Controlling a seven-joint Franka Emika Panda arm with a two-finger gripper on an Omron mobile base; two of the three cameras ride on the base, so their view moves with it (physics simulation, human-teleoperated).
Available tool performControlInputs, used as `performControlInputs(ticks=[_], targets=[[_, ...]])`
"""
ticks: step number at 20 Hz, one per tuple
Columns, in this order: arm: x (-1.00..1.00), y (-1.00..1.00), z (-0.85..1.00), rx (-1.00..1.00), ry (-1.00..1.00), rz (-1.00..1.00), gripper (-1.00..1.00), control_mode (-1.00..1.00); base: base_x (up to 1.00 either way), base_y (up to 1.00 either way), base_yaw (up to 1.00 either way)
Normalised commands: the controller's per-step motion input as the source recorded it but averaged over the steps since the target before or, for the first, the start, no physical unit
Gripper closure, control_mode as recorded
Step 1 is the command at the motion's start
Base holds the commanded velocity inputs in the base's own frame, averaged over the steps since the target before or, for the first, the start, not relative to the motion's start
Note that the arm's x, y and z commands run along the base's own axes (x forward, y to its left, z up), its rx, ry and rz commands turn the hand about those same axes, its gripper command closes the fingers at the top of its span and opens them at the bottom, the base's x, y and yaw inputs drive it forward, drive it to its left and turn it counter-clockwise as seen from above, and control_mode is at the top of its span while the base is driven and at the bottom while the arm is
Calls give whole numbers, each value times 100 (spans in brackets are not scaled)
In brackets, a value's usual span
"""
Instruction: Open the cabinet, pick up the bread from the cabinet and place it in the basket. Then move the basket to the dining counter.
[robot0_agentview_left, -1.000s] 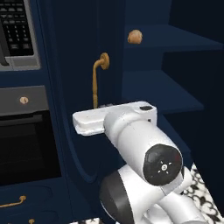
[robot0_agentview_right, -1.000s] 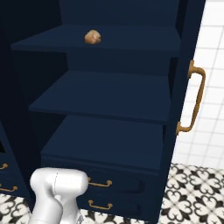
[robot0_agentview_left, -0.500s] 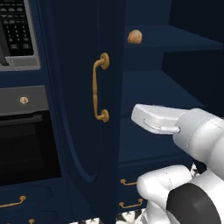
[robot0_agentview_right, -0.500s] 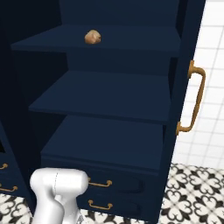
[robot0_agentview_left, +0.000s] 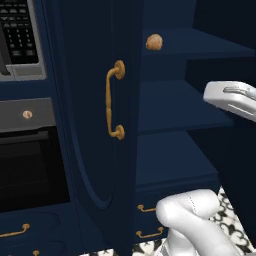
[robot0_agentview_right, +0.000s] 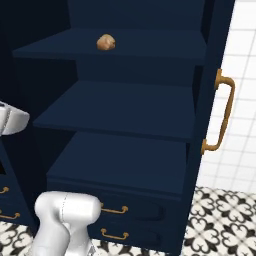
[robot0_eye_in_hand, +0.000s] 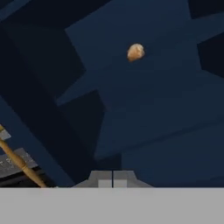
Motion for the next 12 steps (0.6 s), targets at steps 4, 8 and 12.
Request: performControlInputs(ticks=[4, 8, 12], targets=[[4, -19, 9, -8, 31, -3, 100, -100, 0, 0, 0], [58, -5, -48, -22, 3, -2, 100, -100, 0, 0, 0], [78, -24, -49, -14, -1, 0, 100, -100, 0, 0, 0]])
